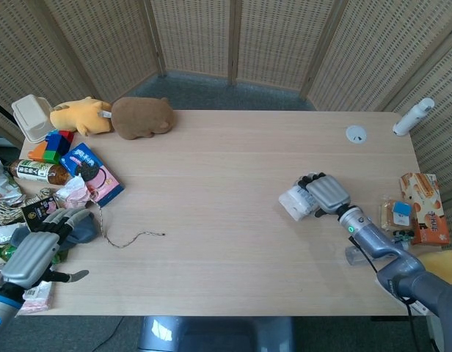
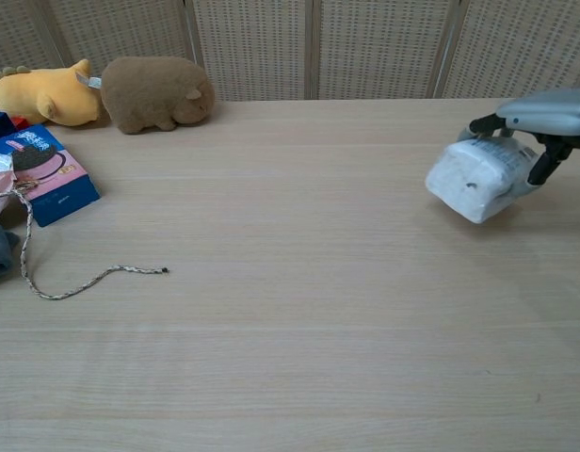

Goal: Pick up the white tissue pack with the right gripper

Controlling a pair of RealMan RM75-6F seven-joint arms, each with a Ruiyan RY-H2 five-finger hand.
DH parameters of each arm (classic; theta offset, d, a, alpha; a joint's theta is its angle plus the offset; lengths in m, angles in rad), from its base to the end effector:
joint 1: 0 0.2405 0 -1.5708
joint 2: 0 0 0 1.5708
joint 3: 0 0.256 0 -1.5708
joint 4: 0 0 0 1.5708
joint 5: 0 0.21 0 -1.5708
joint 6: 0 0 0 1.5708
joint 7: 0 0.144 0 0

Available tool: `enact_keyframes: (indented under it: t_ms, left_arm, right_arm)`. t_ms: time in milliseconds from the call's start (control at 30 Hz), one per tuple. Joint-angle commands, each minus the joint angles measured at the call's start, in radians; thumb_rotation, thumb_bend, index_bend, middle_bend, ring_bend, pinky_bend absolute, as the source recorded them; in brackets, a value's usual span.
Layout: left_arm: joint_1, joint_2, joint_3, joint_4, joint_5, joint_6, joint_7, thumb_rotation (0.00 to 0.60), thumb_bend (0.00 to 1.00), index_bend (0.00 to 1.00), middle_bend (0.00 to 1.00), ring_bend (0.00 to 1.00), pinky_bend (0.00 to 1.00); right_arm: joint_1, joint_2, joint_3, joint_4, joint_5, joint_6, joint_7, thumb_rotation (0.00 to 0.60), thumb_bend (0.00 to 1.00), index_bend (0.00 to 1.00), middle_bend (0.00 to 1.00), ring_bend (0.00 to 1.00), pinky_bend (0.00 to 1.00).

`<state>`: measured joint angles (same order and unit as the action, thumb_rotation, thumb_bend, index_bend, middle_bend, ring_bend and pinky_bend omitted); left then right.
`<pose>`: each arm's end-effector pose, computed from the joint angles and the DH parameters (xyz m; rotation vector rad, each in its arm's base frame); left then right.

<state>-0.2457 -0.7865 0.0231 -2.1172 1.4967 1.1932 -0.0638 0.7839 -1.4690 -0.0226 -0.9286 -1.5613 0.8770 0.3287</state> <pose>-0.2162 0.1863 0.1658 -1.6301 -1.2584 -0.9360 -0.2517 -0.3995 0.0425 2.0151 -0.8027 0.7614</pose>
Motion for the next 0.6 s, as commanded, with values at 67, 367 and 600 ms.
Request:
enact_keyframes:
  t_ms: [67, 367, 600]
  left_arm:
    - [-0.002, -0.002, -0.001, -0.001, -0.001, -0.003, 0.003, 0.6, 0.0, 0.0, 0.0, 0.0, 0.0]
    - [0.004, -0.011, 0.007, 0.001, 0.002, -0.002, 0.001, 0.6, 0.0, 0.0, 0.0, 0.0, 0.0]
    - [0.017, -0.017, 0.016, 0.013, 0.006, 0.01, -0.014, 0.6, 0.0, 0.0, 0.0, 0.0, 0.0]
  right_arm:
    - [-0.009, 0.046, 0.043, -0.064, 0.014, 0.058, 0.02, 0.6, 0.33, 0.69, 0.83, 0.54, 0.36]
    - [0.005, 0.15, 0.167, -0.227, 0.085, 0.125, 0.063, 0.6, 0.32, 0.69, 0.82, 0.54, 0.36]
    - [0.006, 0.211, 0.24, -0.331, 0.128, 0.164, 0.068, 0.6, 0.32, 0.68, 0.82, 0.54, 0.35]
